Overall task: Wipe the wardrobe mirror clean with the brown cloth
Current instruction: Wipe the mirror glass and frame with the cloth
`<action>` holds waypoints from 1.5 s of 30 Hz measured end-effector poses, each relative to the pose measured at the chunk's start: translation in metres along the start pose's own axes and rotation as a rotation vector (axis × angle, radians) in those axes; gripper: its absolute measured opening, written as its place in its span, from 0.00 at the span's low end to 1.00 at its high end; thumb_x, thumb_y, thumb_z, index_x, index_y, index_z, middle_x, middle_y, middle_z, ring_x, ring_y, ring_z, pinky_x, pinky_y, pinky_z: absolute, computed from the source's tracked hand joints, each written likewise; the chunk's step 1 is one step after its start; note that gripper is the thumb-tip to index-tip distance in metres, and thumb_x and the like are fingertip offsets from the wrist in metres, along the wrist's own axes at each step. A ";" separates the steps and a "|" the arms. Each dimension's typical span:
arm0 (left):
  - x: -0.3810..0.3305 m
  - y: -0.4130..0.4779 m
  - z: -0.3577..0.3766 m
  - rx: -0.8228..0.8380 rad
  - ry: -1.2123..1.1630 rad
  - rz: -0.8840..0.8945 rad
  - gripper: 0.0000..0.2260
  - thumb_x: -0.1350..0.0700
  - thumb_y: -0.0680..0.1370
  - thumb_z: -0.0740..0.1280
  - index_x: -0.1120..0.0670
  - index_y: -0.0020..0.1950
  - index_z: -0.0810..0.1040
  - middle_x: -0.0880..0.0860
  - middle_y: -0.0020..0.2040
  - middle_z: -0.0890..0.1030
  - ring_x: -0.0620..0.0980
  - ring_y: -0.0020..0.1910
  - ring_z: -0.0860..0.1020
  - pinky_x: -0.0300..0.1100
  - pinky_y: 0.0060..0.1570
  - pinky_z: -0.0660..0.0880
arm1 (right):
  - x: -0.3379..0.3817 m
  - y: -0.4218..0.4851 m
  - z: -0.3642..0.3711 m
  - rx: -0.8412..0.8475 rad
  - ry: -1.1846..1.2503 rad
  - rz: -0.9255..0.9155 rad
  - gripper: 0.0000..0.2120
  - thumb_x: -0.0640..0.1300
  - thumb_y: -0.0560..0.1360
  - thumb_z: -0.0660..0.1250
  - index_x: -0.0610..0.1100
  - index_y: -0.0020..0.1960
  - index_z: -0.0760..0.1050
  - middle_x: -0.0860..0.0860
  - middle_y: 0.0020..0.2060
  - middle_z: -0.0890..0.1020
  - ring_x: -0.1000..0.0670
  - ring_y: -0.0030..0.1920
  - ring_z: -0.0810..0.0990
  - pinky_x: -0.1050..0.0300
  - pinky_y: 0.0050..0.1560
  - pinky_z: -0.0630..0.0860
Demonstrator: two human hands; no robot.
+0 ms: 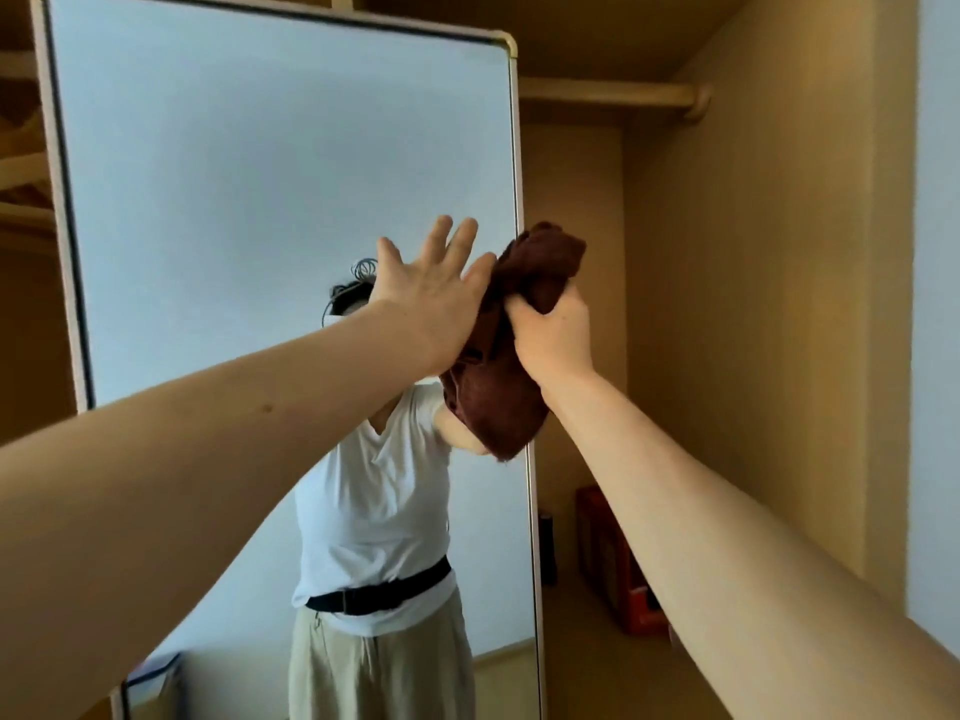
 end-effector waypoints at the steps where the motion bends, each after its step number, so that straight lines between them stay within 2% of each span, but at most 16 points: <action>1: 0.000 -0.002 0.004 0.006 -0.017 0.004 0.41 0.52 0.75 0.68 0.52 0.77 0.42 0.57 0.77 0.38 0.57 0.76 0.39 0.63 0.66 0.59 | -0.005 -0.006 0.000 -0.021 0.012 -0.012 0.18 0.48 0.73 0.68 0.48 0.62 0.72 0.52 0.52 0.81 0.50 0.53 0.79 0.52 0.57 0.74; 4: 0.002 -0.006 0.012 0.022 0.026 0.035 0.49 0.46 0.72 0.72 0.52 0.77 0.39 0.57 0.77 0.36 0.59 0.76 0.37 0.65 0.68 0.56 | -0.041 -0.044 -0.009 -0.049 0.053 0.000 0.18 0.49 0.74 0.68 0.50 0.62 0.72 0.56 0.51 0.80 0.54 0.53 0.78 0.59 0.56 0.72; 7: -0.002 -0.008 0.017 0.027 0.064 0.024 0.51 0.44 0.71 0.73 0.54 0.77 0.37 0.58 0.77 0.35 0.59 0.76 0.36 0.65 0.69 0.55 | -0.091 -0.094 -0.021 0.026 0.047 0.076 0.14 0.49 0.75 0.68 0.53 0.60 0.73 0.59 0.51 0.80 0.58 0.53 0.79 0.64 0.56 0.72; 9: -0.005 -0.008 0.018 0.025 0.069 0.007 0.49 0.47 0.73 0.72 0.54 0.77 0.36 0.58 0.77 0.34 0.60 0.76 0.36 0.64 0.69 0.55 | -0.115 -0.125 -0.029 0.101 0.021 0.114 0.09 0.49 0.75 0.67 0.58 0.54 0.73 0.63 0.47 0.80 0.65 0.49 0.78 0.75 0.49 0.70; 11: -0.005 -0.008 0.016 0.024 0.063 0.000 0.49 0.47 0.73 0.71 0.54 0.77 0.36 0.59 0.77 0.34 0.60 0.76 0.36 0.64 0.69 0.55 | -0.129 -0.142 -0.035 0.174 -0.023 0.169 0.08 0.50 0.75 0.67 0.59 0.53 0.72 0.63 0.46 0.80 0.69 0.45 0.77 0.79 0.42 0.69; 14: -0.006 -0.009 0.014 0.046 0.063 0.005 0.51 0.45 0.71 0.73 0.54 0.77 0.36 0.59 0.76 0.34 0.60 0.76 0.36 0.64 0.69 0.55 | -0.121 -0.128 -0.037 0.226 -0.083 0.192 0.08 0.49 0.75 0.68 0.56 0.52 0.73 0.62 0.43 0.79 0.69 0.40 0.76 0.79 0.38 0.69; 17: -0.007 -0.009 0.014 0.037 0.076 0.009 0.51 0.47 0.71 0.73 0.55 0.77 0.38 0.59 0.76 0.36 0.61 0.76 0.37 0.63 0.68 0.57 | -0.077 -0.085 -0.030 0.165 -0.072 0.111 0.07 0.46 0.75 0.68 0.55 0.41 0.73 0.64 0.36 0.76 0.71 0.34 0.75 0.78 0.33 0.67; 21: -0.006 -0.007 0.015 0.022 0.082 0.013 0.49 0.48 0.70 0.73 0.55 0.76 0.39 0.59 0.76 0.37 0.61 0.76 0.38 0.63 0.68 0.58 | -0.041 -0.054 -0.015 0.115 0.057 0.087 0.04 0.51 0.75 0.67 0.59 0.43 0.73 0.62 0.39 0.79 0.63 0.40 0.77 0.71 0.37 0.69; 27: -0.007 -0.008 0.014 0.022 0.075 0.013 0.50 0.45 0.71 0.72 0.55 0.77 0.38 0.59 0.76 0.36 0.61 0.76 0.38 0.63 0.68 0.58 | -0.110 -0.118 -0.031 0.154 0.091 0.170 0.04 0.49 0.75 0.68 0.58 0.44 0.74 0.66 0.35 0.81 0.70 0.39 0.78 0.77 0.36 0.70; 31: -0.007 -0.010 0.011 0.026 0.056 0.010 0.52 0.43 0.69 0.74 0.55 0.77 0.39 0.58 0.77 0.37 0.61 0.76 0.39 0.63 0.68 0.59 | -0.146 -0.155 -0.048 0.299 -0.033 0.326 0.06 0.51 0.73 0.70 0.56 0.48 0.74 0.64 0.41 0.79 0.65 0.42 0.78 0.78 0.35 0.69; 33: -0.007 -0.011 0.008 0.031 0.054 0.015 0.52 0.43 0.69 0.74 0.55 0.77 0.39 0.58 0.77 0.37 0.61 0.76 0.38 0.63 0.68 0.58 | -0.139 -0.145 -0.053 0.379 -0.178 0.310 0.05 0.51 0.72 0.70 0.56 0.45 0.74 0.58 0.43 0.79 0.61 0.44 0.77 0.73 0.41 0.72; 34: -0.007 -0.012 0.009 0.032 0.053 0.014 0.52 0.43 0.70 0.74 0.55 0.77 0.39 0.58 0.77 0.36 0.61 0.76 0.38 0.63 0.69 0.58 | -0.131 -0.133 -0.052 0.387 -0.224 0.290 0.05 0.51 0.72 0.70 0.55 0.44 0.74 0.54 0.46 0.80 0.56 0.46 0.78 0.66 0.47 0.74; 36: -0.006 -0.010 0.011 0.029 0.046 0.007 0.51 0.44 0.70 0.73 0.55 0.77 0.39 0.58 0.77 0.36 0.61 0.76 0.38 0.63 0.69 0.57 | -0.104 -0.107 -0.047 0.321 -0.222 0.248 0.05 0.51 0.72 0.70 0.51 0.42 0.75 0.49 0.47 0.81 0.51 0.48 0.79 0.55 0.50 0.75; 39: -0.005 -0.009 0.011 0.011 0.048 0.020 0.51 0.44 0.69 0.74 0.55 0.77 0.40 0.59 0.77 0.38 0.61 0.76 0.39 0.63 0.68 0.58 | -0.076 -0.085 -0.032 0.182 -0.012 0.232 0.07 0.53 0.72 0.69 0.52 0.38 0.77 0.56 0.37 0.82 0.57 0.39 0.81 0.61 0.39 0.75; 42: -0.005 -0.011 0.010 -0.009 0.046 0.036 0.51 0.43 0.68 0.75 0.55 0.77 0.42 0.59 0.77 0.40 0.61 0.76 0.41 0.63 0.67 0.59 | -0.092 -0.107 -0.031 0.091 0.041 0.162 0.06 0.50 0.74 0.69 0.55 0.38 0.77 0.61 0.34 0.81 0.65 0.37 0.80 0.64 0.41 0.75; 45: -0.018 -0.021 0.012 -0.062 0.042 0.053 0.44 0.49 0.72 0.72 0.54 0.76 0.45 0.58 0.77 0.43 0.59 0.76 0.44 0.63 0.68 0.57 | -0.144 -0.162 -0.045 0.086 0.014 0.181 0.04 0.46 0.75 0.69 0.55 0.47 0.76 0.67 0.38 0.79 0.72 0.42 0.76 0.79 0.43 0.67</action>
Point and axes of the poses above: each hand's wrist, its own y-axis towards the middle knuckle, its own z-axis out of the palm, x = y × z, the point moved 7 cm from there along y, towards the middle knuckle
